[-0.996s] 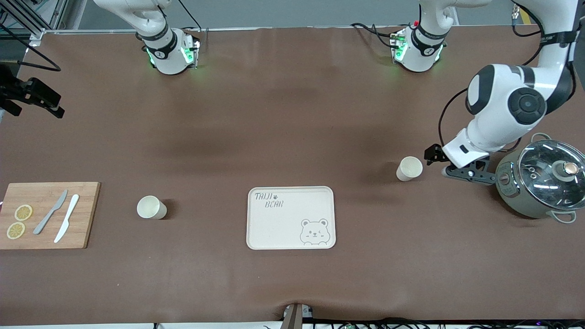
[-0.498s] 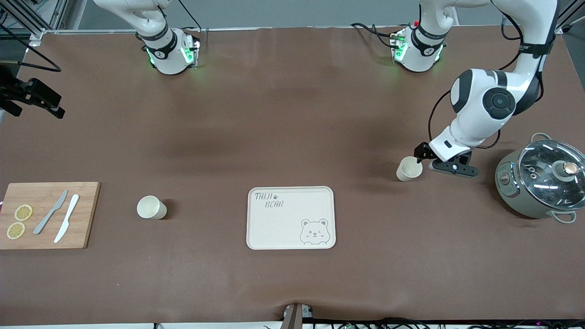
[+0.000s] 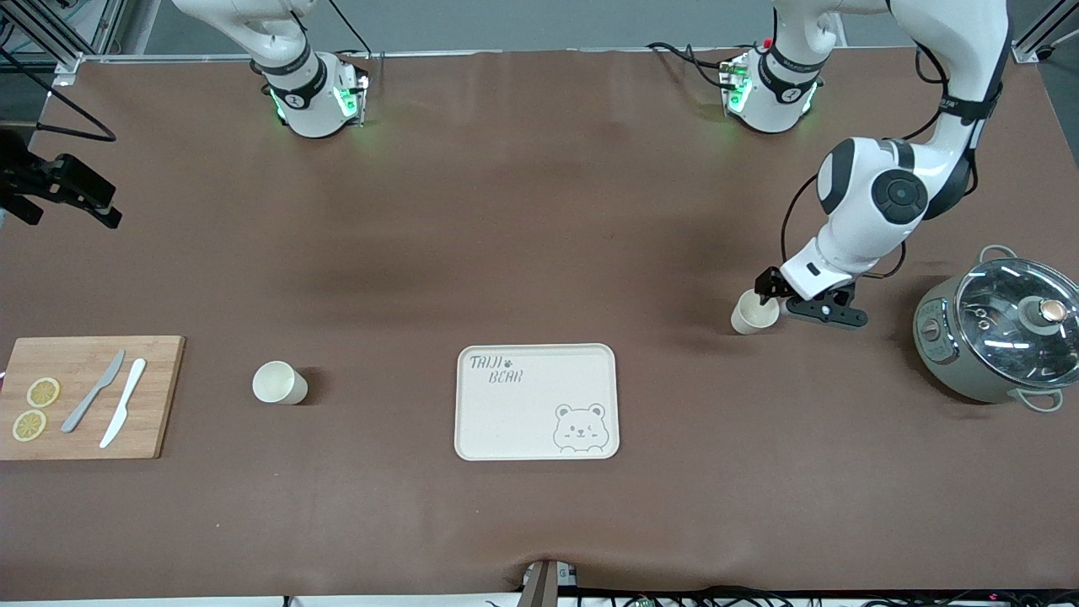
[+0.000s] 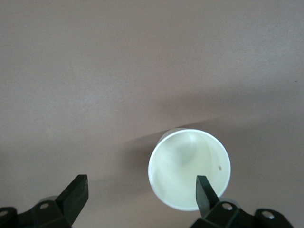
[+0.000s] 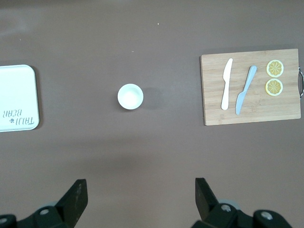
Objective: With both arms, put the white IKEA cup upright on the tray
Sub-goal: 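Close the left gripper on the cup rim while the right gripper reaches the other cup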
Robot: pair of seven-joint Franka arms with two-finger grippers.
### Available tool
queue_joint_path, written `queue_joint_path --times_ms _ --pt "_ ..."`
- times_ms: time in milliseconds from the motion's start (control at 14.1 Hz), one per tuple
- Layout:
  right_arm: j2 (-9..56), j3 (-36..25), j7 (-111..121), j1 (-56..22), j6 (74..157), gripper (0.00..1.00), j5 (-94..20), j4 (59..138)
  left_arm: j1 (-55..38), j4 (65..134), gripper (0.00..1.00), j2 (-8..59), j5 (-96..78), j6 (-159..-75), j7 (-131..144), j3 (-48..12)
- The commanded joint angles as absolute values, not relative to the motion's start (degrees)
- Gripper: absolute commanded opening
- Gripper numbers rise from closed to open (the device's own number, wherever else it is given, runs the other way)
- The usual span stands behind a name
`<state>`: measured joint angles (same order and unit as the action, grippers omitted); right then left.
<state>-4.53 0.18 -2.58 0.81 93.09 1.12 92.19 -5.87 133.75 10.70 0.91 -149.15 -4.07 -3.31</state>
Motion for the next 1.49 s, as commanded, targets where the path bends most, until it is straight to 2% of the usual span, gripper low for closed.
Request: queue_joint_path --times_ms 0,142,356,782,853,924,1209,1422 --pt "-3.3 0.6 -2.3 1.2 92.9 1.00 0.7 90.9 -5.8 133.9 1.00 13.6 1.9 -153.4 -3.3 -3.6" --pt "-0.5 0.8 -2.0 1.1 93.7 1.00 1.1 90.4 -5.8 133.9 1.00 15.3 2.4 -155.2 -3.4 -3.5" --pt "7.4 0.7 2.7 1.7 97.3 1.00 1.1 86.2 -5.8 133.6 1.00 16.2 2.5 -155.6 -3.5 -3.6" --pt "19.5 0.6 2.7 2.1 107.6 1.00 0.4 85.6 -5.8 133.5 0.99 17.5 2.5 -156.6 -3.2 -3.6" --pt "20.9 0.6 2.7 3.0 109.0 1.00 -0.3 85.6 -5.7 133.6 0.36 17.4 2.5 -156.6 -2.2 -3.6" --pt "22.6 0.6 2.9 3.4 109.8 1.00 -1.0 85.7 -5.7 133.6 0.00 17.3 2.5 -156.6 -2.5 -3.5" --pt "27.8 0.6 7.2 4.9 114.7 1.00 -1.1 86.8 -5.7 133.5 0.00 17.6 2.5 -156.7 -3.0 -3.5" --pt "28.8 0.7 7.1 4.7 117.8 1.00 -1.1 89.6 -5.8 133.3 0.00 17.7 2.5 -156.8 -3.0 -3.5"
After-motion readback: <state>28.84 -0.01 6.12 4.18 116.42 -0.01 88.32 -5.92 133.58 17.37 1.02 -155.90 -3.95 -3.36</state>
